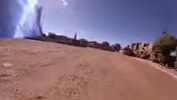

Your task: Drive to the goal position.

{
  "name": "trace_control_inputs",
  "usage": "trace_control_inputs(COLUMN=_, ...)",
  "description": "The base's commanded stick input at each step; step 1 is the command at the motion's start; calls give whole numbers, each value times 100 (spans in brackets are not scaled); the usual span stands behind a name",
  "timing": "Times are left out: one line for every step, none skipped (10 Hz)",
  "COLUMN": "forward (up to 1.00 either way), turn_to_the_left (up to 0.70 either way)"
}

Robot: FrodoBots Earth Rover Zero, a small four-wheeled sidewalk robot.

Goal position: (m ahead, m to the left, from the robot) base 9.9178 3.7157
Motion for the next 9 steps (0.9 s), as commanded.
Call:
trace_control_inputs(forward=70, turn_to_the_left=0)
trace_control_inputs(forward=70, turn_to_the_left=0)
trace_control_inputs(forward=70, turn_to_the_left=0)
trace_control_inputs(forward=70, turn_to_the_left=0)
trace_control_inputs(forward=70, turn_to_the_left=0)
trace_control_inputs(forward=70, turn_to_the_left=0)
trace_control_inputs(forward=70, turn_to_the_left=0)
trace_control_inputs(forward=70, turn_to_the_left=0)
trace_control_inputs(forward=70, turn_to_the_left=0)
